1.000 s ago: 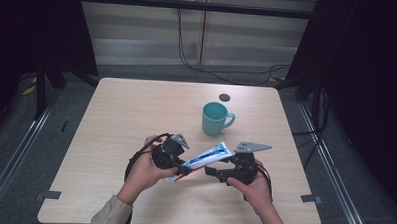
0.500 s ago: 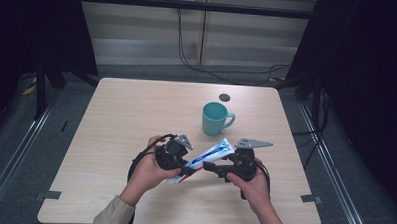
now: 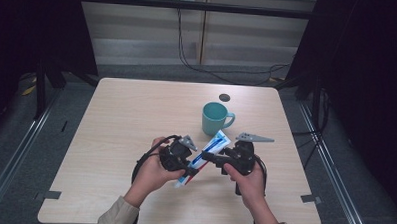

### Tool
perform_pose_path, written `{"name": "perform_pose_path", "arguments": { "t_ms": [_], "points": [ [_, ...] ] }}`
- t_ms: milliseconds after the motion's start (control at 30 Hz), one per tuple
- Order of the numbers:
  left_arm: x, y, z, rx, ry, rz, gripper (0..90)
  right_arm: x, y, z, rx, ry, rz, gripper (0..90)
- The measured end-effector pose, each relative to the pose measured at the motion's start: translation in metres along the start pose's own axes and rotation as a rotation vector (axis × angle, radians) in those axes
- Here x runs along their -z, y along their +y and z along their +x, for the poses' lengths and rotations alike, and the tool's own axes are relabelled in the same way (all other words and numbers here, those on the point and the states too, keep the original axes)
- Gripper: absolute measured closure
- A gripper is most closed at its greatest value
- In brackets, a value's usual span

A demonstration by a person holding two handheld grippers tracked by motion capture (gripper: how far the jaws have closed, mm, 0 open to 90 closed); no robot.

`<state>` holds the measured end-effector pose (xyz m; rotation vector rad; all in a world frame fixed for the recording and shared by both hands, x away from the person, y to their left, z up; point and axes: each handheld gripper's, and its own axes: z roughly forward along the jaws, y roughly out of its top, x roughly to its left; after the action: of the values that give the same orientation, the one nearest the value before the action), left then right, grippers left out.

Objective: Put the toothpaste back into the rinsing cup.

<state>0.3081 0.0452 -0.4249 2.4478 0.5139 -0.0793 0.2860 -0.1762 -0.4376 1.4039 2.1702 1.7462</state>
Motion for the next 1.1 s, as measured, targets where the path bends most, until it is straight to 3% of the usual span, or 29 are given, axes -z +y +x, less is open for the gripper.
{"name": "perform_pose_path", "arguments": {
  "t_ms": [67,200,333,367,433,500,600,800,1100],
  "points": [
    [-0.002,0.001,-0.002,-0.006,0.007,0.000,71.0,0.001,0.002,0.000,-0.030,0.012,-0.021,50.3],
    [-0.005,0.003,-0.003,-0.005,0.013,-0.010,68.5,0.000,0.008,0.005,-0.043,0.007,-0.019,64.4],
    [-0.009,0.004,-0.003,0.034,0.020,-0.046,58.4,0.002,0.013,0.010,-0.016,0.012,-0.022,73.1],
    [-0.010,0.004,-0.002,0.050,0.020,-0.041,53.8,0.003,0.014,0.011,0.007,0.008,-0.026,73.7],
    [-0.013,0.002,-0.001,0.044,0.053,0.014,43.5,0.006,0.017,0.014,0.049,-0.007,-0.040,74.1],
    [-0.016,-0.003,0.001,0.049,0.058,0.016,35.1,0.010,0.020,0.016,0.085,-0.034,-0.052,74.3],
    [-0.016,-0.008,0.003,0.058,0.074,0.011,29.6,0.019,0.025,0.014,0.101,-0.050,-0.075,74.3],
    [-0.020,-0.021,0.005,0.058,0.133,0.062,24.2,0.029,0.035,0.016,0.198,-0.107,-0.076,74.3],
    [-0.027,-0.038,0.011,0.091,0.155,0.090,22.7,0.031,0.043,0.015,0.257,-0.142,-0.074,74.3]
  ]
}}
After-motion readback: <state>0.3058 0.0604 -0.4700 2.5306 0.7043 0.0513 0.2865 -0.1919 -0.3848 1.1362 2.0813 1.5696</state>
